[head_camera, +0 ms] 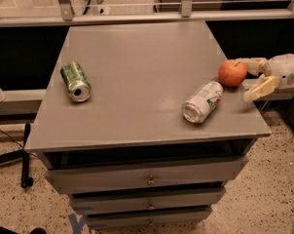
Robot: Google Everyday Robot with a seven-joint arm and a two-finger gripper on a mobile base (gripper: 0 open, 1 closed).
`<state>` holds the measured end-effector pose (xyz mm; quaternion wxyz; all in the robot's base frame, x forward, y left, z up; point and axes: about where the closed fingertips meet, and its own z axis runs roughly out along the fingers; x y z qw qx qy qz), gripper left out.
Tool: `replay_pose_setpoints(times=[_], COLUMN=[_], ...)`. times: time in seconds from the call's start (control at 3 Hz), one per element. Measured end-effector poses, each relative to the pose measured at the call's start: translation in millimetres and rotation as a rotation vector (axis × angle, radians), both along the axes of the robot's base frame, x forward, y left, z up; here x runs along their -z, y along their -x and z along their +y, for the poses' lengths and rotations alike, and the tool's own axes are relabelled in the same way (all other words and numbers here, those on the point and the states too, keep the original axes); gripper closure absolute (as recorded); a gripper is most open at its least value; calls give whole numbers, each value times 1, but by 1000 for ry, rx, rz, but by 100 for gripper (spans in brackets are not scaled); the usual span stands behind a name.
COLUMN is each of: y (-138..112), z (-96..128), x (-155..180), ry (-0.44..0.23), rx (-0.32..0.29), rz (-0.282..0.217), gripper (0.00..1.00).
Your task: Move apple near 7up can
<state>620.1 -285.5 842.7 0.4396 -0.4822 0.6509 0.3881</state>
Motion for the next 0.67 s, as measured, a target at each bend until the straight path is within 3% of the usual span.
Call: replay_pose_setpoints(times=[0.33,0.67], y=[-4,-3], z=[-20,-48], x=[-31,-91], ry=[26,43], rx=[48,118], rz=[-97,-272], gripper=[0,0])
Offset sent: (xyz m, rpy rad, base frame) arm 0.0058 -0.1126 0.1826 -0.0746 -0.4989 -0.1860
